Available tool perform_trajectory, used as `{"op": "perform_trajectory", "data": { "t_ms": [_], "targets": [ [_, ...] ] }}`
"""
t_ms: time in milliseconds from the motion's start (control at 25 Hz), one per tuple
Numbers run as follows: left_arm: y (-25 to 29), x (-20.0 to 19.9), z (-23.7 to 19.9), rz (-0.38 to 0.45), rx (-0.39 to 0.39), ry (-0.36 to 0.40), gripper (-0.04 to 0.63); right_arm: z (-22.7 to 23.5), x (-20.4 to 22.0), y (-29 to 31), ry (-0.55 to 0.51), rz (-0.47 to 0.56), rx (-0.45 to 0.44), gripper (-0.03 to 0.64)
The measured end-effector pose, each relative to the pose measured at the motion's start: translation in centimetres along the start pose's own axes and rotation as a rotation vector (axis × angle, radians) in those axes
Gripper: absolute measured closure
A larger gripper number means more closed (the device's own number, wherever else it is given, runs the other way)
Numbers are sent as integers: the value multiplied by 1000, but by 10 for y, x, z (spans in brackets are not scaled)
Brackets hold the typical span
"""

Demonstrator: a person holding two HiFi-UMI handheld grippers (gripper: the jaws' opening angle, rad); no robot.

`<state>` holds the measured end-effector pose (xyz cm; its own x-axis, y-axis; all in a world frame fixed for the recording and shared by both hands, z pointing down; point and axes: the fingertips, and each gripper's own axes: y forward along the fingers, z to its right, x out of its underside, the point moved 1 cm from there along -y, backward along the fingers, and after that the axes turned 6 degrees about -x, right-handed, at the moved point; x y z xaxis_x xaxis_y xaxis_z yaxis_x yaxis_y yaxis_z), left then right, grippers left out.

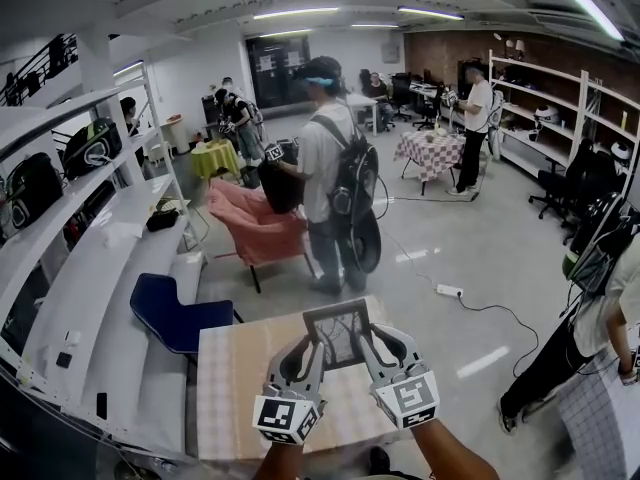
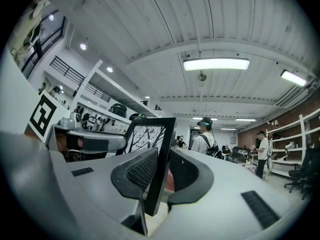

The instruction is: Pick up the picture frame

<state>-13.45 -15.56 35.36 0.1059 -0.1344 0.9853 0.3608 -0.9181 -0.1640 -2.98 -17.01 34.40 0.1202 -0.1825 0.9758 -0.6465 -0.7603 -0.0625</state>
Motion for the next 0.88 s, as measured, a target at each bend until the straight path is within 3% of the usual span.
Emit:
{"op": "perform_trajectory", "data": {
  "t_ms": [880],
  "targets": [
    [-16, -11, 14, 16, 3, 10, 514, -8, -16, -20, -31, 13, 4, 537]
  ]
}}
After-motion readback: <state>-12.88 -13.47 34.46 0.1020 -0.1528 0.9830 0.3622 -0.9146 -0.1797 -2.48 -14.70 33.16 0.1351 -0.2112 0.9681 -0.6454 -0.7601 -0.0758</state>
